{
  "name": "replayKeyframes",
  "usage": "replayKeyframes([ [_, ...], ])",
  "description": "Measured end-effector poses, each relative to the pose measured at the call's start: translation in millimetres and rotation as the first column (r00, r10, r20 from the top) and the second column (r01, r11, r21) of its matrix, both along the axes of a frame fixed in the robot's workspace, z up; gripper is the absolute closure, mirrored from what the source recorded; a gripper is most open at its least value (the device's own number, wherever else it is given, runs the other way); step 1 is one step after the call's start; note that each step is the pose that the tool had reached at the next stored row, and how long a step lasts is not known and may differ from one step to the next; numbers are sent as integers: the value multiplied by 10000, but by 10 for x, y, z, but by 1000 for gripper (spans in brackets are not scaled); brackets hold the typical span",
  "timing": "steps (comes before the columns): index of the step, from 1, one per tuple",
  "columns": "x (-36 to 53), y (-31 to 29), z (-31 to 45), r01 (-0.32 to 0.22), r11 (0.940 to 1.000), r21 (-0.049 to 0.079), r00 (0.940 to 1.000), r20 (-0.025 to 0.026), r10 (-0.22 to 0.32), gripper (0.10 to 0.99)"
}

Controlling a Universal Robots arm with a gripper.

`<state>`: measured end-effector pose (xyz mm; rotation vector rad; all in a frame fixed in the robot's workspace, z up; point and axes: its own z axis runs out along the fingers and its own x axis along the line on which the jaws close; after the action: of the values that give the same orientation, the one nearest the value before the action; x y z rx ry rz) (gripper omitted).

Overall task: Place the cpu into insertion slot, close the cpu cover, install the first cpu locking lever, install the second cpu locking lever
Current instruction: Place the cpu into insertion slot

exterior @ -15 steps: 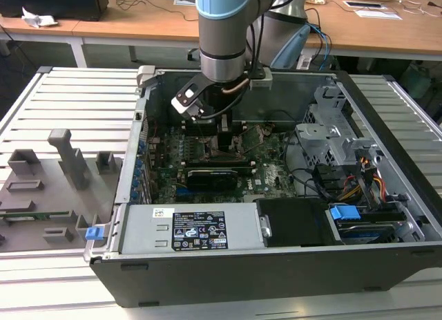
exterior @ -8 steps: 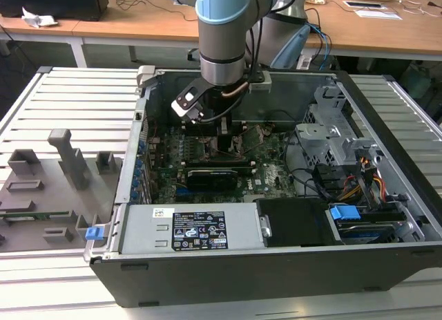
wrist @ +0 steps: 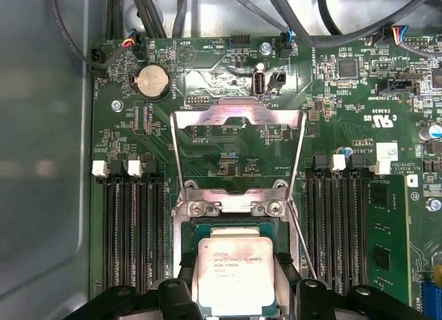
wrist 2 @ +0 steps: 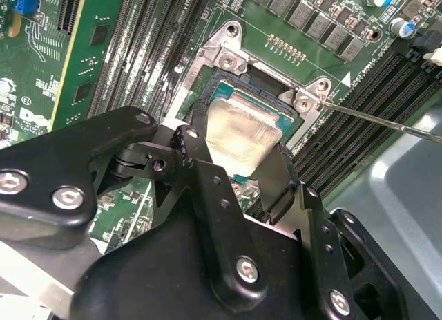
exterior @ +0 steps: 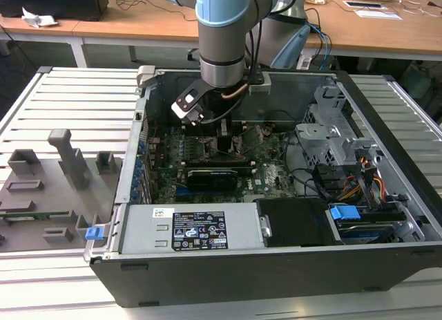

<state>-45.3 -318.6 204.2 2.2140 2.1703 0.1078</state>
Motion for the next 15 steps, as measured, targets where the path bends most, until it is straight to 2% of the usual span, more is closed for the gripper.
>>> replayKeyframes([
  [15,0,0,-30,0,10000,1,10000,0,0,561],
])
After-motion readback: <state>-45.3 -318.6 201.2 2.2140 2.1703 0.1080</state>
